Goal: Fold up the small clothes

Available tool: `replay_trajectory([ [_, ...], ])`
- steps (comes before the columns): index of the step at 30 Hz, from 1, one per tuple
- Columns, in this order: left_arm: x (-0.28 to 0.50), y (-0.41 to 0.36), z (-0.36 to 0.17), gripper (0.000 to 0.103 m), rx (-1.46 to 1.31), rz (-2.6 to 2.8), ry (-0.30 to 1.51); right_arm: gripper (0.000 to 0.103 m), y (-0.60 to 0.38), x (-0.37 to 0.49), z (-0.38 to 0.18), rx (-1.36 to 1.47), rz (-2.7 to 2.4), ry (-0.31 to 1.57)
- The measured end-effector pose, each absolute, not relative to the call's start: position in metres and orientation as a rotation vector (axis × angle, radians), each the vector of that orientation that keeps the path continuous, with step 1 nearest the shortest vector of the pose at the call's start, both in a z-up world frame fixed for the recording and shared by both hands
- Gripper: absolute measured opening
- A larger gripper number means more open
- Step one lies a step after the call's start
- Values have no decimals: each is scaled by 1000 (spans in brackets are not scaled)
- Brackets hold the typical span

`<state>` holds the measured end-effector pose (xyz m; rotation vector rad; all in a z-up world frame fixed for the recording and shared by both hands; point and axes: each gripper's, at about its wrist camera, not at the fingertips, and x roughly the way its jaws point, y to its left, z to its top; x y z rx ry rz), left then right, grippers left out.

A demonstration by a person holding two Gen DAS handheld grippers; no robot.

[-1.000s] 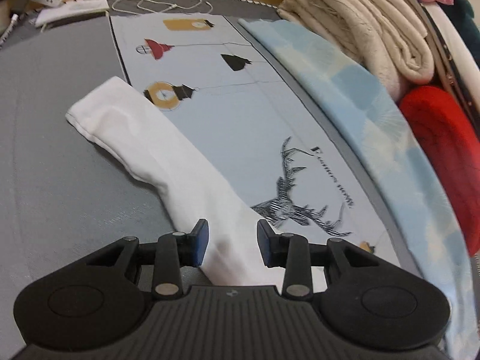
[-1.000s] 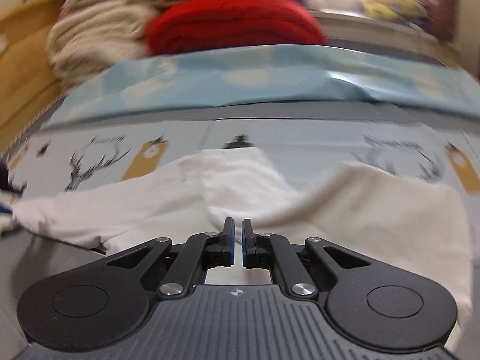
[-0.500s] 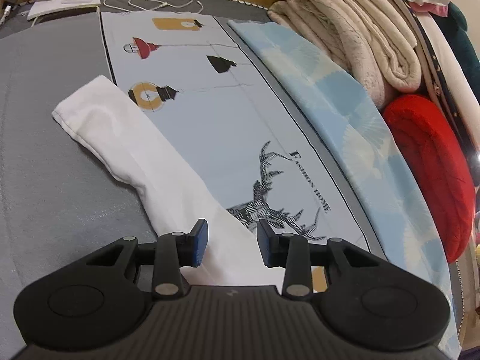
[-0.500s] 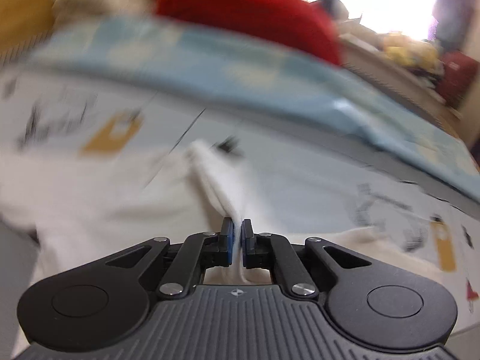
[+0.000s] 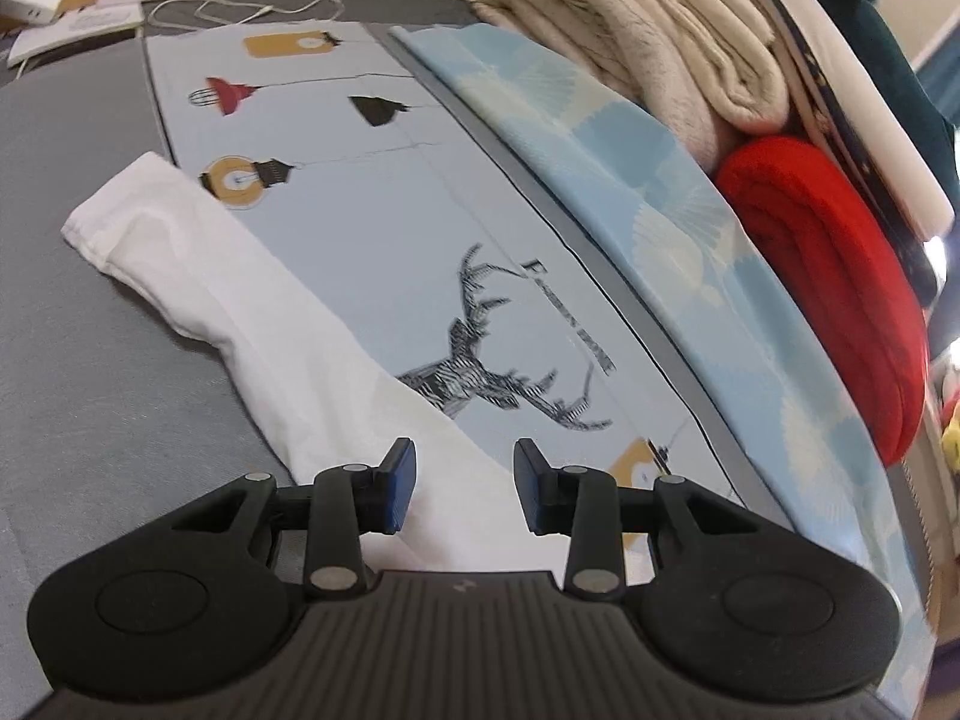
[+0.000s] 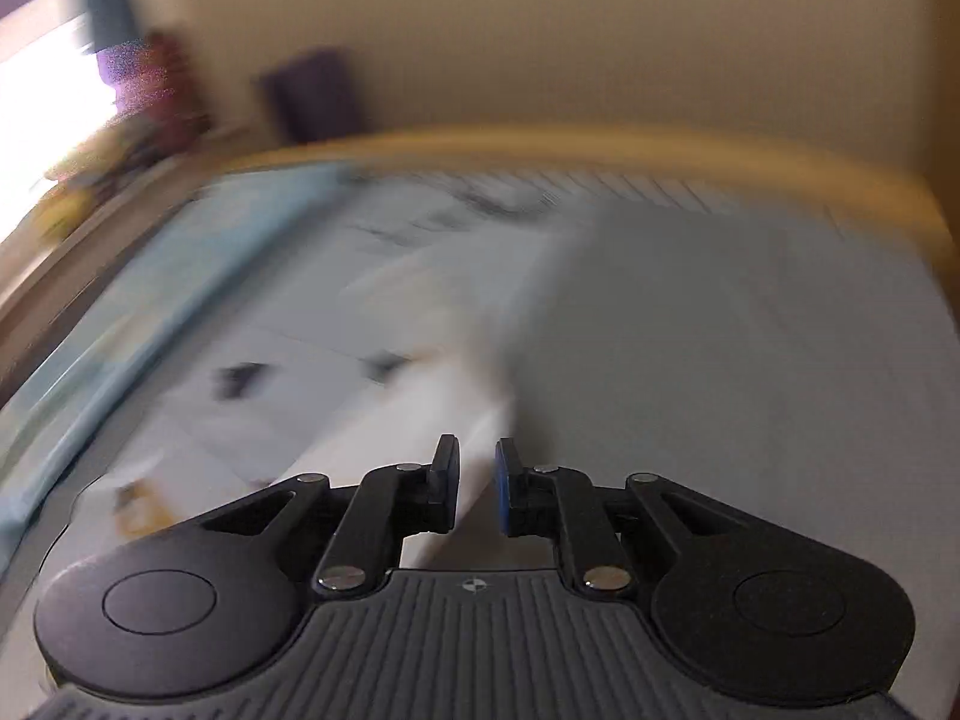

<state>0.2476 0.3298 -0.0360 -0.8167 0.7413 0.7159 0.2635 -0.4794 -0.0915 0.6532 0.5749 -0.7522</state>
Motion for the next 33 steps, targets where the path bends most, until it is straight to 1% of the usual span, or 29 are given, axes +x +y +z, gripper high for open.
replay_trajectory([
  [3,255,311,-38,39,-781,683,760,15,-491,245,-141,788,-725,668],
  [4,258,304,-39,39,-771,678,769,14,-495,242,-149,850,-728,659],
  [5,260,298,-41,39,-766,669,779,15,-499,247,-149,868,-702,619],
  [15,281,247,-48,40,-719,548,839,19,-525,259,-149,972,-677,574],
  [17,283,241,-49,40,-708,531,845,26,-525,256,-147,989,-673,555],
  [19,286,235,-50,40,-690,509,857,38,-523,252,-142,997,-669,533],
  [20,287,233,-51,40,-682,495,863,48,-521,253,-140,995,-668,511],
  [21,289,231,-53,40,-672,482,870,50,-521,253,-140,995,-668,511],
  [22,290,229,-54,40,-662,472,879,50,-521,254,-141,984,-667,509],
  [23,291,228,-56,40,-651,463,887,37,-522,258,-143,969,-665,523],
  [24,292,228,-58,40,-642,458,895,1,-523,262,-146,948,-666,542],
  [25,292,228,-59,40,-635,455,901,0,-525,263,-147,919,-685,545],
  [27,293,228,-63,40,-624,441,914,0,-530,261,-145,861,-768,509],
  [29,296,229,-68,40,-616,425,929,0,-539,261,-145,838,-836,518],
  [30,297,229,-71,41,-616,419,937,5,-538,261,-142,804,-898,541],
  [33,300,232,-84,41,-643,407,964,5,-517,264,-122,640,-1055,559],
])
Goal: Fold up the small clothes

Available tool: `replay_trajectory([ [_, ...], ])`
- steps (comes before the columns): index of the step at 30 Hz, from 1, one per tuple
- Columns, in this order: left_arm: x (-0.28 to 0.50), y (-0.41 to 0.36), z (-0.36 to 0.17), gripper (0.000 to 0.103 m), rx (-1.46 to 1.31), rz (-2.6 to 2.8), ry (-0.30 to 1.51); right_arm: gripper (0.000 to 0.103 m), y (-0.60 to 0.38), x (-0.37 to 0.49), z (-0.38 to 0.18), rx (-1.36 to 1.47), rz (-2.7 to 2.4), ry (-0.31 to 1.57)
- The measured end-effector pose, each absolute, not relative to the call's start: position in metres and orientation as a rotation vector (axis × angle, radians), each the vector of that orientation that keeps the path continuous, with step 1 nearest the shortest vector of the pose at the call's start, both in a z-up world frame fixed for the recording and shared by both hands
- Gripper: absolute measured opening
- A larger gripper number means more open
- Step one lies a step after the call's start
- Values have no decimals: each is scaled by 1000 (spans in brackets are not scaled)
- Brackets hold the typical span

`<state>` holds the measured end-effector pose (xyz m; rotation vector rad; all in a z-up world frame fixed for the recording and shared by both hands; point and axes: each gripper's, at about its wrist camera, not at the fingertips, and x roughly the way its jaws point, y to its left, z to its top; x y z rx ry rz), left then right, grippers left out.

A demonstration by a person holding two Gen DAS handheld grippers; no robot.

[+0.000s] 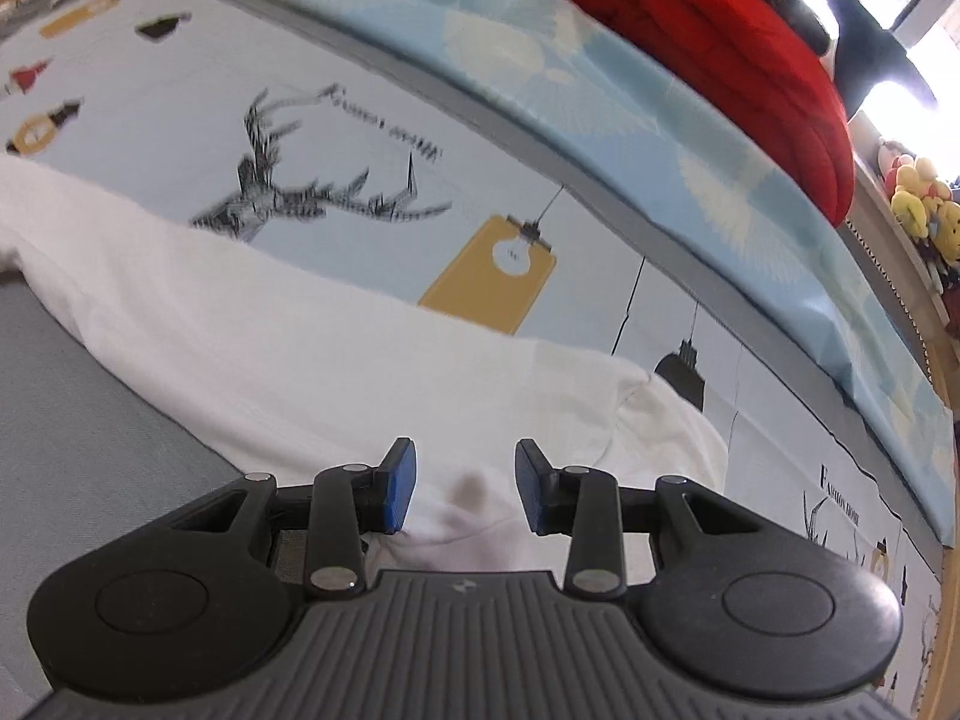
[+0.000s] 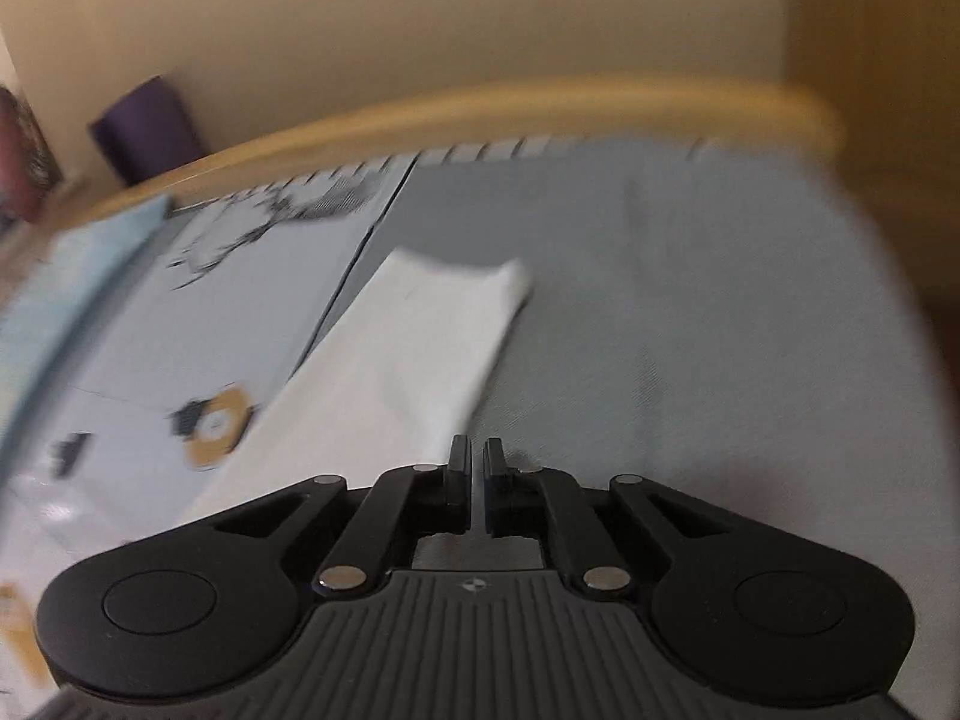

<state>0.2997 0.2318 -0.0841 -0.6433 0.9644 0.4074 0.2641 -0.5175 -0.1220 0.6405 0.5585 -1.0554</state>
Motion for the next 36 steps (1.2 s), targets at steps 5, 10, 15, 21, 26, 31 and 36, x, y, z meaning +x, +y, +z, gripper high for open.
replay_trajectory([
  [5,299,237,-115,38,-642,475,1065,8,-432,298,-83,488,-706,481],
  [10,276,267,-125,39,-646,755,1096,18,-330,353,-91,451,-74,627],
  [15,279,260,-109,38,-625,725,1042,35,-266,381,-120,361,44,763],
  [21,289,245,-96,38,-628,655,1003,36,-237,406,-148,316,-23,846],
  [26,292,244,-89,38,-614,644,980,36,-213,410,-151,146,-44,840],
  [31,292,244,-86,38,-611,634,969,0,-204,407,-153,34,-31,813],
  [36,298,240,-85,38,-602,564,963,0,-224,403,-137,114,-139,677],
])
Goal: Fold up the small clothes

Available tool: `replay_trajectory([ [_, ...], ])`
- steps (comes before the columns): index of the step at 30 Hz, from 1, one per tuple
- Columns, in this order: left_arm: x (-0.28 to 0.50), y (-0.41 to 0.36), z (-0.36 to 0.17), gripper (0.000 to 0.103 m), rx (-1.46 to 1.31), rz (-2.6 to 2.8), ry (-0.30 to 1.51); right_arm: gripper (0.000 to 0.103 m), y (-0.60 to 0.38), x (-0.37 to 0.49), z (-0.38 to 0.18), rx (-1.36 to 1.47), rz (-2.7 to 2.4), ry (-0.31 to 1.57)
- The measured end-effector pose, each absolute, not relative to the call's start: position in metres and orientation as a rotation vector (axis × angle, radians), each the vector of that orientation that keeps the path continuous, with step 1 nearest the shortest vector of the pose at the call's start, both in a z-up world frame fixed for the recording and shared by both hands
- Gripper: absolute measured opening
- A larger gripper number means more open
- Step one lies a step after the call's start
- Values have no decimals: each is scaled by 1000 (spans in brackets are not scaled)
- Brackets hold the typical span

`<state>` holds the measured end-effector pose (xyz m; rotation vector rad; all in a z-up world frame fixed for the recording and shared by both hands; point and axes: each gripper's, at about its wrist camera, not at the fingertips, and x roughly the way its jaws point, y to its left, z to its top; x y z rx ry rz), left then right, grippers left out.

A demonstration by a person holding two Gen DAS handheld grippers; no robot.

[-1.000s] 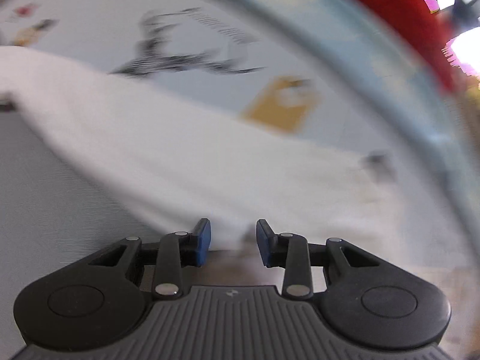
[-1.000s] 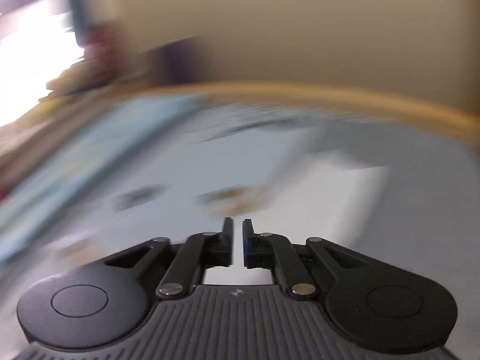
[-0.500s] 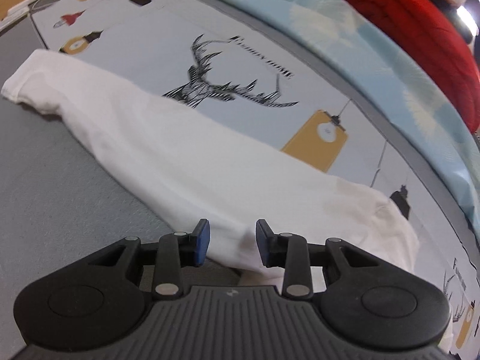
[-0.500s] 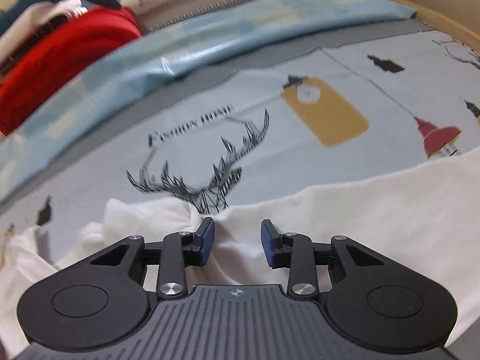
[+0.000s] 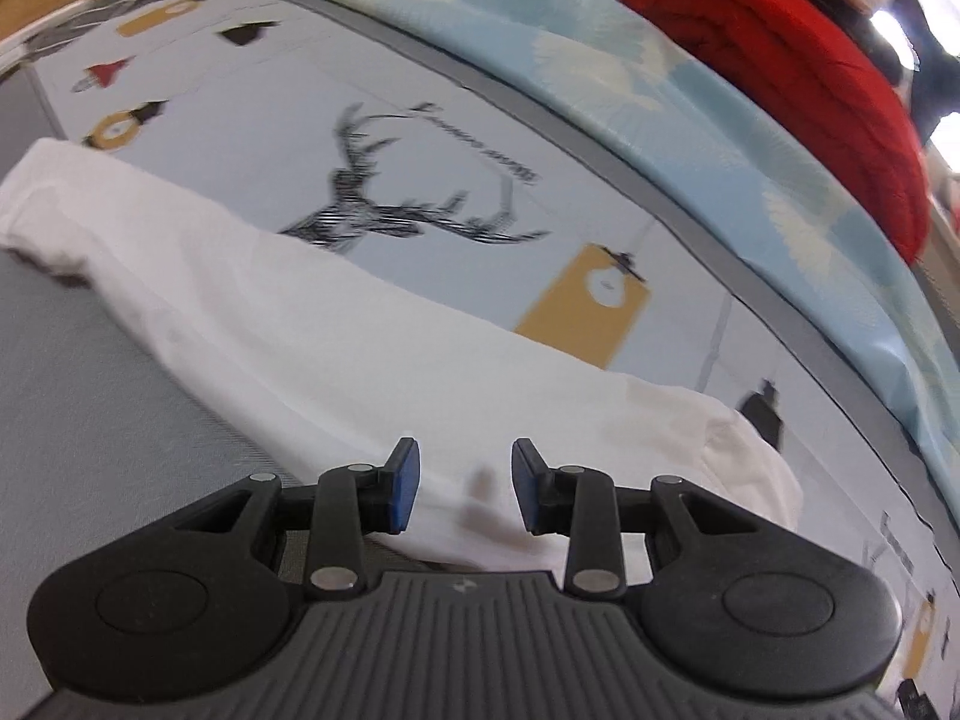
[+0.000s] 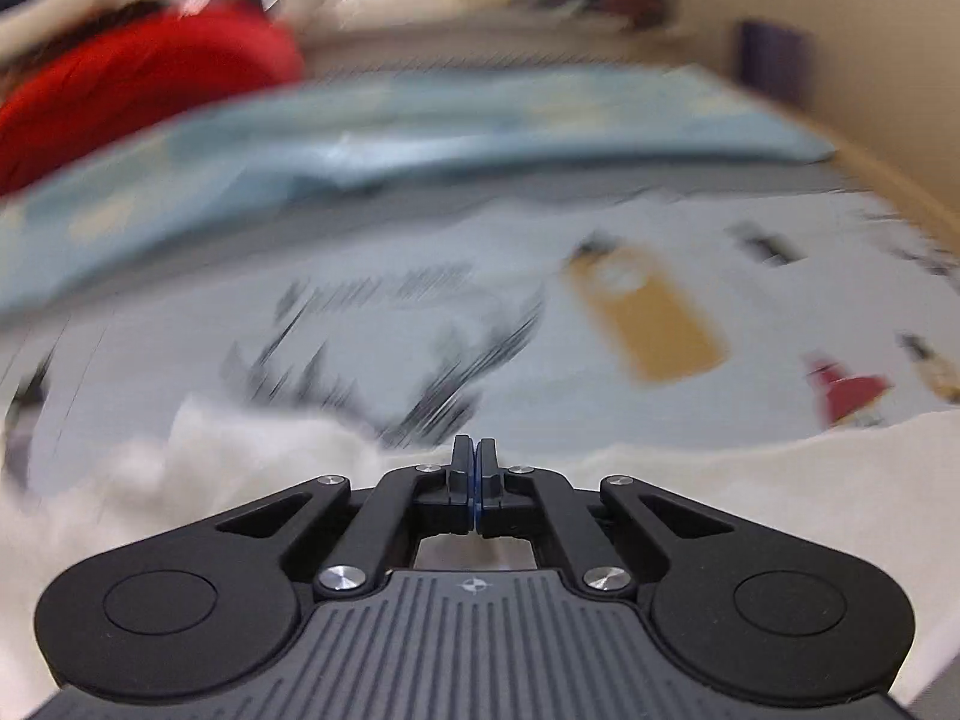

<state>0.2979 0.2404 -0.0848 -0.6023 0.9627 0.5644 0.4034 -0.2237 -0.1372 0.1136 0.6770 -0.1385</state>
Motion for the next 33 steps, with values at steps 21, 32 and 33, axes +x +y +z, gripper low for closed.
replay_trajectory([
  [21,287,233,-118,12,-598,519,1039,17,-239,400,-130,209,-66,701],
  [32,259,248,-65,13,-650,457,1015,18,-254,345,-40,240,0,608],
  [33,255,248,-53,13,-643,432,996,18,-256,334,-31,227,10,609],
])
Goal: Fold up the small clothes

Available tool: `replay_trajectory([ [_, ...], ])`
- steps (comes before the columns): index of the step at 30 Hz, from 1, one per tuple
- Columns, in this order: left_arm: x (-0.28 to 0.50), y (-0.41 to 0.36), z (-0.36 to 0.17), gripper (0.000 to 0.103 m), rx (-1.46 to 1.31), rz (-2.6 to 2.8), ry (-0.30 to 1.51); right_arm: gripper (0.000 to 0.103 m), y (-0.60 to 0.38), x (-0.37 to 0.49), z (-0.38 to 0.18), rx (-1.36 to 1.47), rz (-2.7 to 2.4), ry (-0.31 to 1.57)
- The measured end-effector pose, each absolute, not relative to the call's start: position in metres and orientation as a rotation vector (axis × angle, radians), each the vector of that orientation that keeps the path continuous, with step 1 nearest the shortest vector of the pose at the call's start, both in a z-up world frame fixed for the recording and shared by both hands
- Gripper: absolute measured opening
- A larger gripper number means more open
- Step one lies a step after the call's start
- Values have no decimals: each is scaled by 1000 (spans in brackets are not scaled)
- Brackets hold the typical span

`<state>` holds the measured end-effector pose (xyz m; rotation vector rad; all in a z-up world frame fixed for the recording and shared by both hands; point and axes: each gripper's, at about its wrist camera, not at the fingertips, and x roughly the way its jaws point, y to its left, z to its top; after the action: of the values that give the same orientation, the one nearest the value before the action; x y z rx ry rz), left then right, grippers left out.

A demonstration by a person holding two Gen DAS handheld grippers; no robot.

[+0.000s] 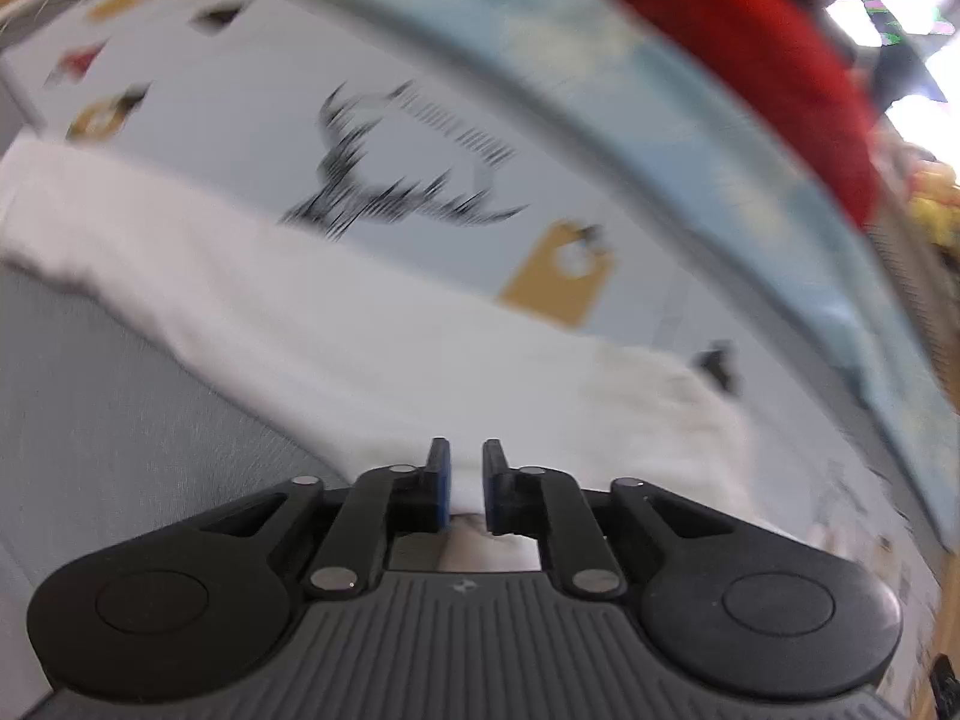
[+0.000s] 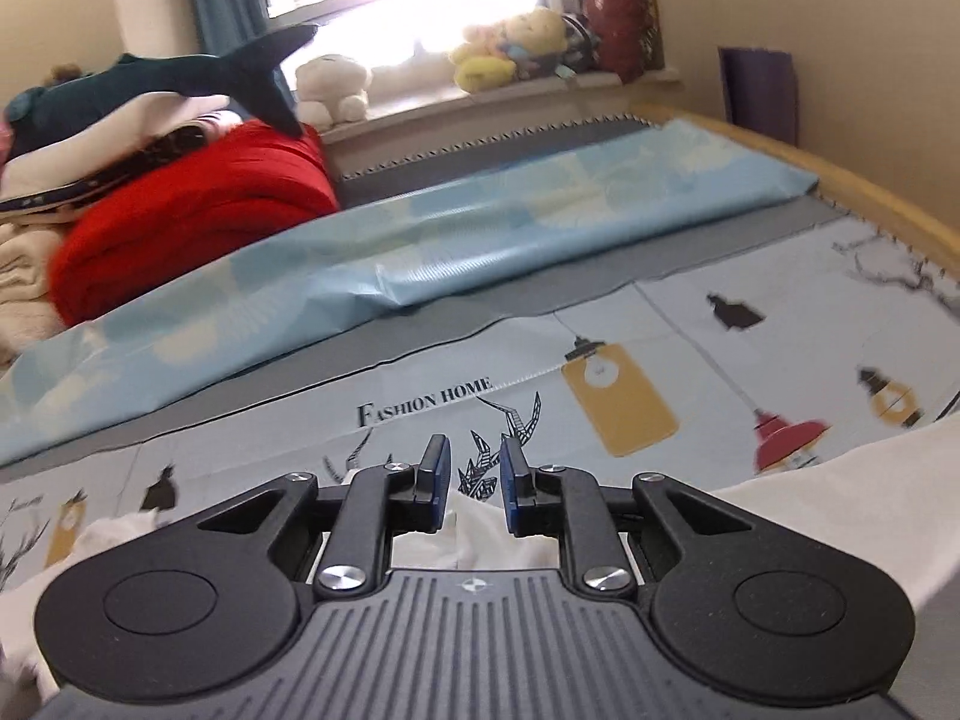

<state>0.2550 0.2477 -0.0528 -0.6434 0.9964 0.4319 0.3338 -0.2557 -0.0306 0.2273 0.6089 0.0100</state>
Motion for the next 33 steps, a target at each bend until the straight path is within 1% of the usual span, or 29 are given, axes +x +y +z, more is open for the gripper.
replay_trajectory([
  [5,215,242,0,13,-612,302,957,17,-264,265,9,143,62,637],
  [7,187,236,17,17,-562,233,947,17,-270,234,16,124,73,660],
  [10,141,223,22,24,-473,121,966,17,-279,185,15,125,110,724],
  [12,112,212,9,26,-388,77,1020,17,-286,160,5,127,125,772],
  [15,74,198,-33,26,-290,71,1138,17,-297,129,-21,157,126,853],
  [16,65,196,-47,26,-268,84,1181,17,-301,121,-33,154,116,885],
  [17,59,193,-61,24,-243,93,1254,18,-304,116,-50,110,58,956],
  [18,56,191,-68,25,-239,88,1292,19,-304,116,-50,110,58,956],
  [21,50,188,-74,32,-233,10,1296,19,-312,111,-69,134,55,1024],
  [24,46,181,-89,33,-198,-21,1370,19,-315,106,-93,107,45,1150],
  [25,47,180,-94,33,-187,-30,1387,21,-315,105,-100,102,55,1190],
  [27,46,176,-99,33,-158,-45,1399,31,-314,100,-110,94,80,1250],
  [29,46,172,-104,33,-136,-52,1418,35,-310,97,-120,55,97,1305],
  [31,44,171,-111,33,-108,-56,1444,37,-305,91,-130,-14,90,1364],
  [33,43,166,-113,33,-67,-87,1453,36,-299,88,-129,-52,106,1348],
])
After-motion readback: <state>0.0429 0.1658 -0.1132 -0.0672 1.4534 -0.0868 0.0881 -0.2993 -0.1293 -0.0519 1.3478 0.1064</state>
